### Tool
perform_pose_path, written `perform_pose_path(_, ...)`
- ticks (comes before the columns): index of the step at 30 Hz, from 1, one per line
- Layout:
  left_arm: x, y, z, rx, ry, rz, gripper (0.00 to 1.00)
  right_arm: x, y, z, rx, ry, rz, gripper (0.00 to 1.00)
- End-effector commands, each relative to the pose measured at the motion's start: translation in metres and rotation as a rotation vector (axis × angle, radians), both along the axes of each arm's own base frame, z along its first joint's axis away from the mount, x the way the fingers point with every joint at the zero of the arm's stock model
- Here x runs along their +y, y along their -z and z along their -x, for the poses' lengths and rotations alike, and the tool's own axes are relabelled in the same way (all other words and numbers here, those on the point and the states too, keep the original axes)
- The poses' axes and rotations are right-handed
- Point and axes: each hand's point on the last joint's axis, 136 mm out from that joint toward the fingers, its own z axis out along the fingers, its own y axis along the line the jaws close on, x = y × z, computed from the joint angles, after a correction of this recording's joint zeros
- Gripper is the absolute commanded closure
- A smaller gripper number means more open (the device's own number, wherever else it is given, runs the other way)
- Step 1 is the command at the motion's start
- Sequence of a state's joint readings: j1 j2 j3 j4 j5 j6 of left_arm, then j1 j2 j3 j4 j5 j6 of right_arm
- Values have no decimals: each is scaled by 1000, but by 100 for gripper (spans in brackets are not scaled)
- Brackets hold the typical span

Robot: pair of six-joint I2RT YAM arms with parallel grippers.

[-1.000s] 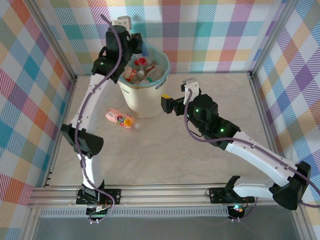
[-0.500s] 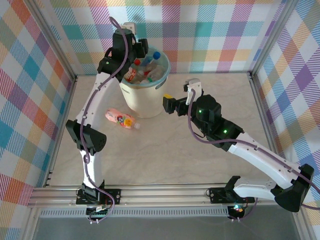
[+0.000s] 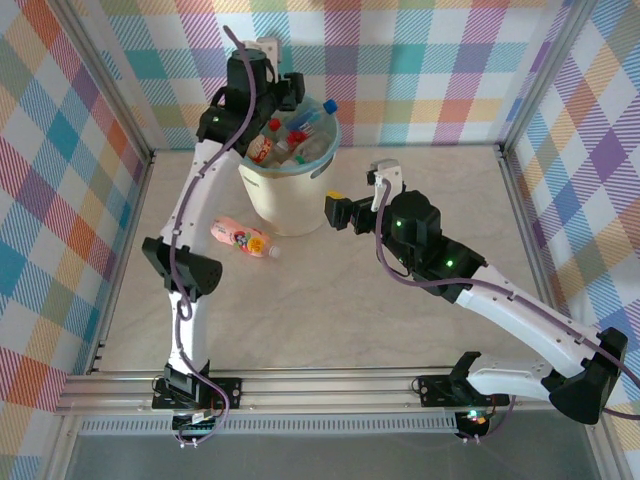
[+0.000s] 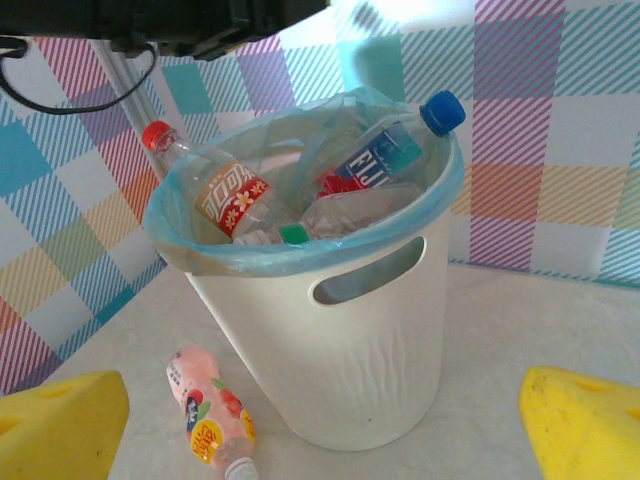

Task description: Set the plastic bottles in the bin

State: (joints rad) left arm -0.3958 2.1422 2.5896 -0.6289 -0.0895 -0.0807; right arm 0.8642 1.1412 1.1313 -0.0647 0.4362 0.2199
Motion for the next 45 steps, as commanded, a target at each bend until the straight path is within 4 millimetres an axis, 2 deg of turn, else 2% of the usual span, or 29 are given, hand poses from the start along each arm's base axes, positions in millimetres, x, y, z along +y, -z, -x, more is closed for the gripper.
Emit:
perform_pose_path(1,-27,26,-1,55,90,-31,44,-6,-7,5,-9,2,-17,0)
perform_pose_path(5,-44,37,-11,31,87,-47,42,-7,-8,5,-13,4,-11,0)
perform_pose_path(6,-46,41,-14,28,72,-63,39,-8,-9,5,-14,4,-10,0)
perform_pose_path(7,-46,45,-17,26,51,-78,32,-8,-10,6,-16,2,-11,0)
perform_pose_path(10,-43,61,-23,38,-4,-146,31,-11,-9,7,-13,8,0,0)
perform_pose_path(13,-29,78,-27,76,-84,-199,31,-14,-6,8,-10,14,9,0)
perform_pose_path(17,-4,88,-29,117,-183,-229,34,-14,-3,8,0,16,9,0)
perform_pose_path(24,36,82,-24,163,-305,-160,36,-9,-1,6,12,11,9,1)
perform_pose_path(28,45,76,-23,164,-322,-131,36,-8,-1,5,15,10,9,0)
perform_pose_path(32,37,56,-16,140,-263,-79,36,-8,0,5,20,10,7,0)
perform_pose_path(38,32,0,13,62,-174,7,36,-4,0,6,29,-7,13,0)
perform_pose_path(41,35,-33,37,18,-133,37,36,9,3,8,49,-70,36,1)
perform_pose_path(43,38,-51,55,-10,-107,50,36,24,6,11,59,-149,59,3)
perform_pose_path(45,45,-58,76,-19,-90,46,35,46,13,17,71,-262,93,8)
